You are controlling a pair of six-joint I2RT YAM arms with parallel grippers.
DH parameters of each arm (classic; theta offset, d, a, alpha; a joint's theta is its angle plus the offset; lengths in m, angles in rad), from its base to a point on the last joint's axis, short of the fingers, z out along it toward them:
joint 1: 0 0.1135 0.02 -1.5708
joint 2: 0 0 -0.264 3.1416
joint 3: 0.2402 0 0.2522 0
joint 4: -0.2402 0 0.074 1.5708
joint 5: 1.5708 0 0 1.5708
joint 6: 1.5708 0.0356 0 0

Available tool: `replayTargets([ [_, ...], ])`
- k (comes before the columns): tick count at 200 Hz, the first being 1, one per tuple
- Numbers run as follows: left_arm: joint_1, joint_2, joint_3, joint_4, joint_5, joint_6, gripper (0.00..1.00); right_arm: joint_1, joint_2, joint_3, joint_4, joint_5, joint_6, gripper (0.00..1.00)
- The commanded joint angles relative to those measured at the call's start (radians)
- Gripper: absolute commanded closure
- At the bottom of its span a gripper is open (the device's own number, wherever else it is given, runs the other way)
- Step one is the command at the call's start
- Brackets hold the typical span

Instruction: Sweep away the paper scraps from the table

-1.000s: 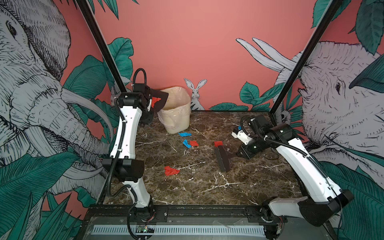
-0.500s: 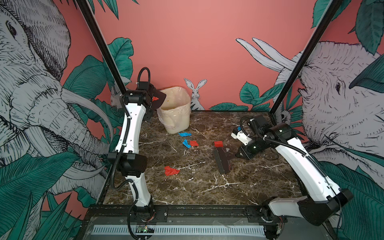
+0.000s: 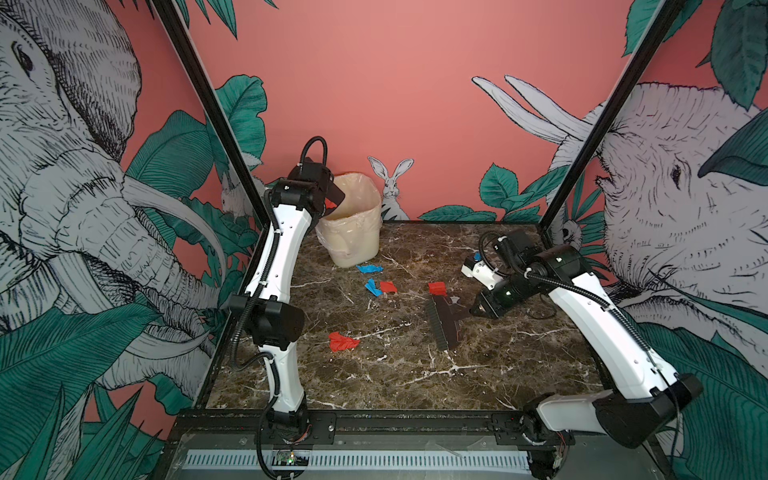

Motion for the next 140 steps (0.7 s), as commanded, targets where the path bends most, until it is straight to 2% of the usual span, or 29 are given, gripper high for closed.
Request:
replayTargets([
  [1,-0.025,-0.014,0.0,0.085,-0.104,0.095,1.0,-0.003,-0.014,0.034,-0.024,-0.012,0.005,1.0],
  [49,-0.087,-0.042,-0.12,0.335,-0.247,0.348,1.0,-0.003,-0.029,0.016,-0.019,-0.011,0.006,1.0],
  [83,-0.125,-0.104,-0.333,0.762,-0.358,0.698,1.0,-0.003,-0.042,0.003,-0.026,-0.004,0.001,1.0],
  [113,-0.144,-0.136,-0.472,1.168,-0.394,1.021,1.0,-0.002,-0.05,-0.006,-0.027,0.0,-0.005,1.0],
  [127,-0.148,-0.144,-0.497,1.267,-0.383,1.111,1.0,-0.003,-0.053,-0.011,-0.024,-0.003,-0.006,1.0],
  [140,-0.148,-0.148,-0.502,1.287,-0.376,1.147,1.0,-0.003,-0.055,-0.012,-0.021,-0.006,-0.006,1.0],
])
